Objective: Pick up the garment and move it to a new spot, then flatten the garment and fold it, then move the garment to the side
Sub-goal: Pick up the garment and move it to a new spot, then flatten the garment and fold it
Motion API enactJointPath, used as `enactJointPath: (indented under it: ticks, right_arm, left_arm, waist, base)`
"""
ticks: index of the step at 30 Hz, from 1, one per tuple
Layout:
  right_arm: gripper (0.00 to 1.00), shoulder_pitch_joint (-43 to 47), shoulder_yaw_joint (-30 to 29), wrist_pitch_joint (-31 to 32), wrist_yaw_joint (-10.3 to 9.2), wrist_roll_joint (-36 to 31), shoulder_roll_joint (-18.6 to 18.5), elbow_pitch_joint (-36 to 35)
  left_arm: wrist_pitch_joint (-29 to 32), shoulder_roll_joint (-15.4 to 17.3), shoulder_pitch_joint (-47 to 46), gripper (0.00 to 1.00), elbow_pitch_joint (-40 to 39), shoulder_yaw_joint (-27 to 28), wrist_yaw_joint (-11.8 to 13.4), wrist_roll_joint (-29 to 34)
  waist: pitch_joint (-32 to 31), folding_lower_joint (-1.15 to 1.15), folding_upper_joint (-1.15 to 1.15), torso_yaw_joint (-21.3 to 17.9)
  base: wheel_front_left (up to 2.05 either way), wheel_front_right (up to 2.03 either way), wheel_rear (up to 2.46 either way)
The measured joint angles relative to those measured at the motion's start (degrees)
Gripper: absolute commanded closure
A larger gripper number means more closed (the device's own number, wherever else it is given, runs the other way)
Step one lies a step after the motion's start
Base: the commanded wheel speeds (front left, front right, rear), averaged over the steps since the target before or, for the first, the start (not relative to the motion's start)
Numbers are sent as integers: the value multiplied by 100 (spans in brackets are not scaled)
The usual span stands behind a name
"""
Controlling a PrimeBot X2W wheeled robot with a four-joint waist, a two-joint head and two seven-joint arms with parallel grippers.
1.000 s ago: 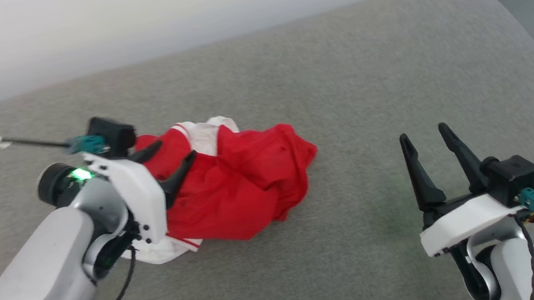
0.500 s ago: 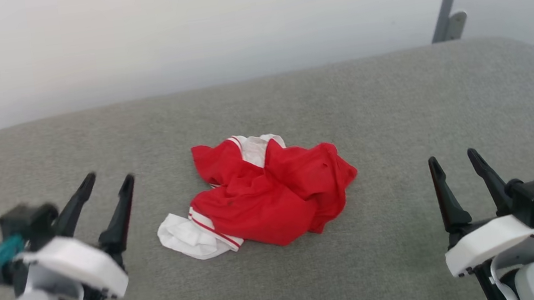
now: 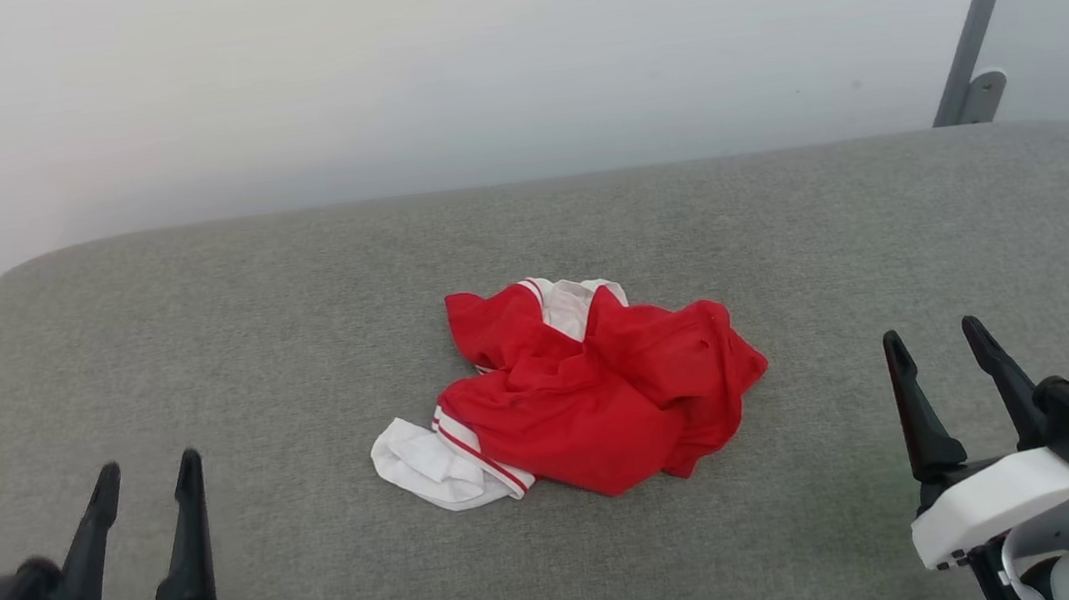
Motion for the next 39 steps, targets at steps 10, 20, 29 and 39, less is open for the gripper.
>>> enactJointPath:
  ticks: [10, 20, 29, 39]
  right_arm:
    - [0, 114, -55, -2, 0, -4, 33, 9]
    - [0, 224, -77, 32, 0, -22, 51, -34]
    - [0, 296, -122, 23, 0, -36, 68, -76]
    - [0, 361, -158, -19, 0, -70, 79, -124]
  left_arm:
    - [-1, -965, 828, 0, -86, 1033, -567, 966]
    - [-1, -1642, 1089, 0, 0, 1543, -1036, 1669]
    - [-1, -1962, 1189, 0, -10, 1725, -1215, 2098]
    - [-1, -2086, 1209, 0, 11, 1831, -1288, 2254]
  waist:
    - [-101, 0, 0, 191]
    - [-206, 0, 0, 259]
    - [-232, 0, 0, 252]
    - [-198, 0, 0, 190]
  base:
    - [0, 0, 0]
    - [0, 0, 0]
    - [0, 0, 0]
    - [0, 0, 0]
